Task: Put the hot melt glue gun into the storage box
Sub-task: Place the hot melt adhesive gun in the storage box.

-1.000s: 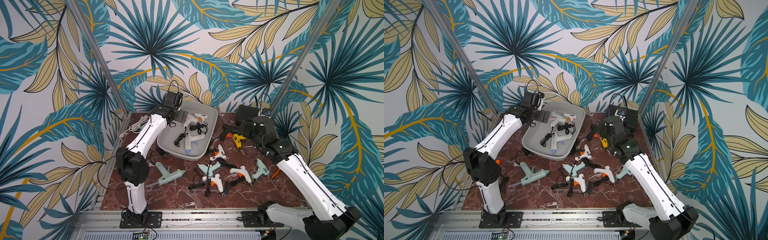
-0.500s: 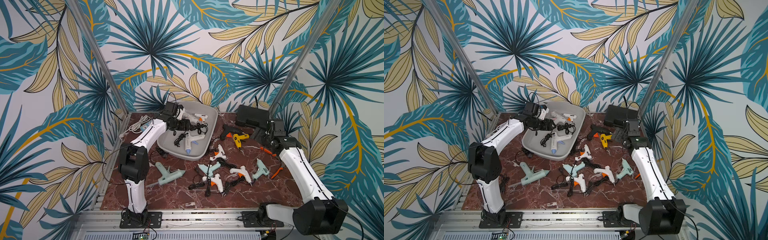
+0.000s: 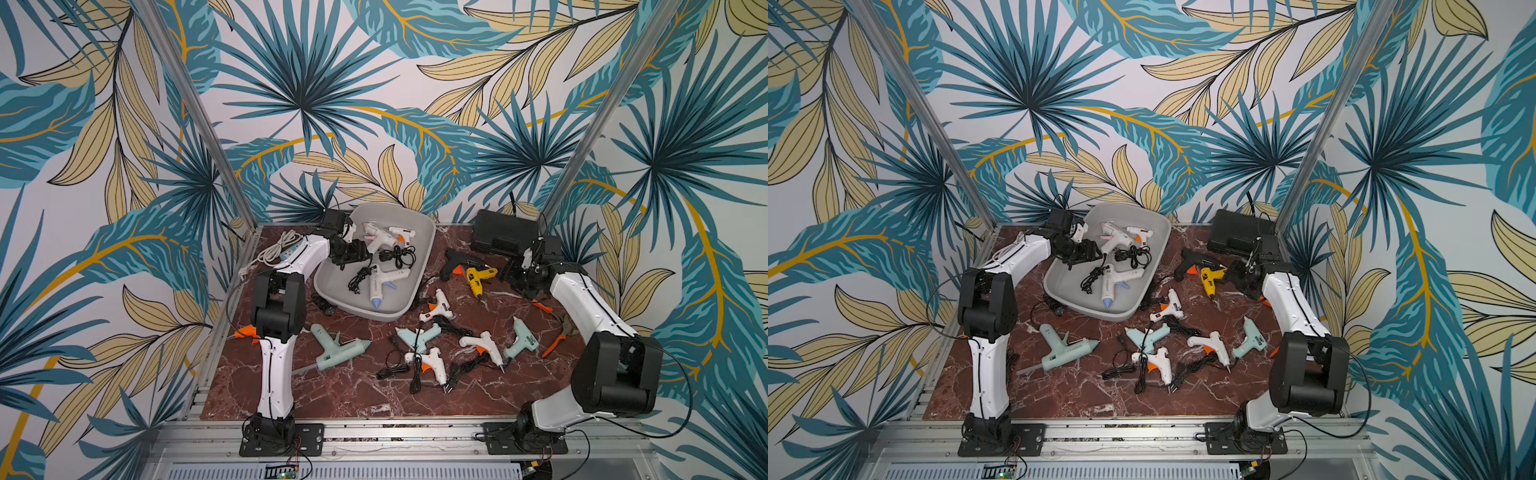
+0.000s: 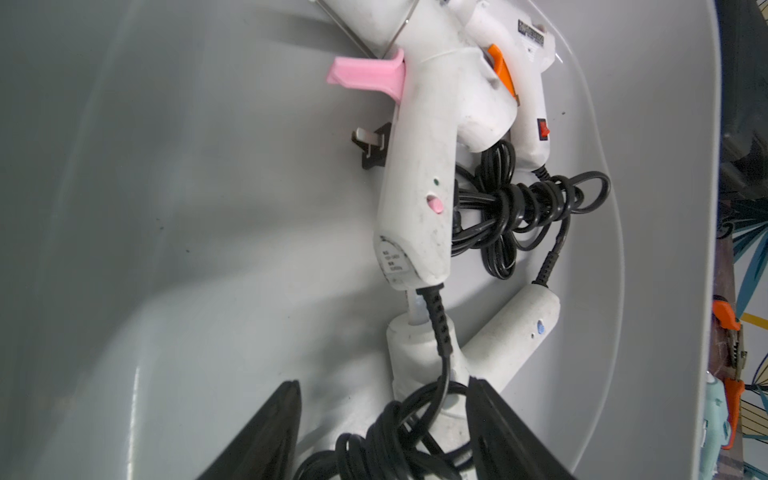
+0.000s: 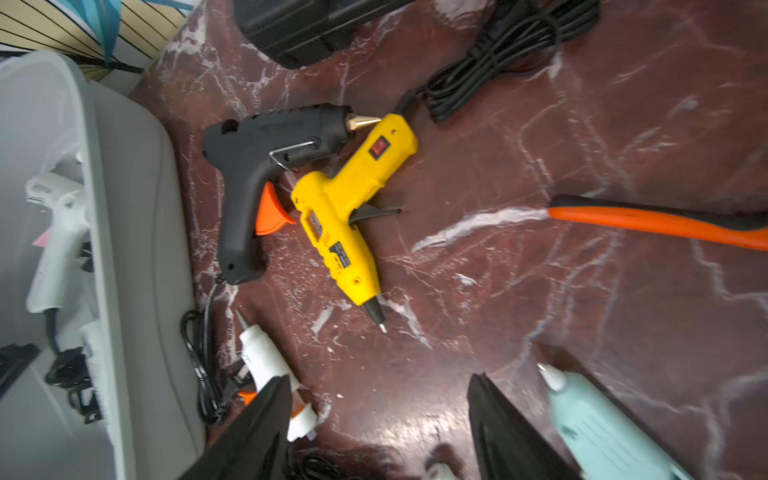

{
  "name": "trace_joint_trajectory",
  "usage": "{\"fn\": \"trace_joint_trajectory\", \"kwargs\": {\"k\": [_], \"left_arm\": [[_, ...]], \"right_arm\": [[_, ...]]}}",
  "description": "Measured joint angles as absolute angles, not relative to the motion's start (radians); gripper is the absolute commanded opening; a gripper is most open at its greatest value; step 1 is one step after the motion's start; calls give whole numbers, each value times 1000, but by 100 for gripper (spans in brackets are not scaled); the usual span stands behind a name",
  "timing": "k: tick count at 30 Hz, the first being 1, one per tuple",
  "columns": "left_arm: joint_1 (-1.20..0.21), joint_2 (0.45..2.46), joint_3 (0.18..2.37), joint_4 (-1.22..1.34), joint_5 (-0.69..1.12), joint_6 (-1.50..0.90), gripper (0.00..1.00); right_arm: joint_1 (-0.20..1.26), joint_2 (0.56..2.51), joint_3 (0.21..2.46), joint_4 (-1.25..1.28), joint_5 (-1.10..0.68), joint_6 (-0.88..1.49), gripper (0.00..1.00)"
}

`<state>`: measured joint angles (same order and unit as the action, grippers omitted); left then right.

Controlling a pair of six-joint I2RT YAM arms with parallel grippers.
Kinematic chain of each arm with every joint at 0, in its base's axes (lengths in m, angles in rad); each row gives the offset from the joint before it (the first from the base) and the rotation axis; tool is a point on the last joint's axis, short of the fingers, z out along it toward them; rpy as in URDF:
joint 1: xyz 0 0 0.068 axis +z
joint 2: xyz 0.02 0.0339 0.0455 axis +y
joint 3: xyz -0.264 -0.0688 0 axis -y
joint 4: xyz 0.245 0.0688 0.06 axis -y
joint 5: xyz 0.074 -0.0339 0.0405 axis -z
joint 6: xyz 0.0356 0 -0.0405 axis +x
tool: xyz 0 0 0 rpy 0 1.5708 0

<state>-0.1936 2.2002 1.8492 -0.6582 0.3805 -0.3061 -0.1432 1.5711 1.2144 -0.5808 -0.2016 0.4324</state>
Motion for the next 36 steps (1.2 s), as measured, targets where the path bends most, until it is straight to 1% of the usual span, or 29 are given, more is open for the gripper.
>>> {"fn": "trace_joint_trajectory", "kwargs": {"k": [2, 3, 5, 6, 9, 11, 13, 16, 18, 23, 29, 36], "left_arm": [[-192, 2207, 1853, -653, 379, -319, 49], [-190, 2209, 1857, -651, 378, -323, 47], [-188, 2217, 1871, -646, 380, -324, 46], [-188, 2222, 1877, -643, 382, -326, 48], [-188, 2228, 1889, -636, 395, -322, 63], [-188, 2228, 1889, -634, 404, -323, 65], [-189, 2228, 1889, -630, 405, -322, 64], [-194, 2228, 1889, -626, 404, -322, 52], [-196, 2228, 1890, -626, 405, -316, 48], [-212, 2228, 1892, -626, 404, -308, 48], [-260, 2228, 1892, -626, 396, -302, 46], [-286, 2228, 1906, -630, 381, -298, 46]], "right_arm": [[-136, 1607, 1231, -557, -241, 432, 65], [-129, 1628, 1243, -547, -257, 432, 65], [-109, 1664, 1274, -531, -279, 432, 64], [-97, 1684, 1290, -521, -289, 432, 63], [-62, 1731, 1333, -502, -308, 432, 61], [-39, 1761, 1364, -492, -316, 433, 61], [-19, 1793, 1398, -488, -319, 433, 58], [2, 1842, 1446, -477, -321, 435, 56], [11, 1877, 1478, -475, -319, 438, 54], [20, 1946, 1525, -472, -306, 464, 53], [43, 2001, 1549, -479, -247, 511, 51], [109, 2037, 1576, -481, -146, 595, 53]]}}
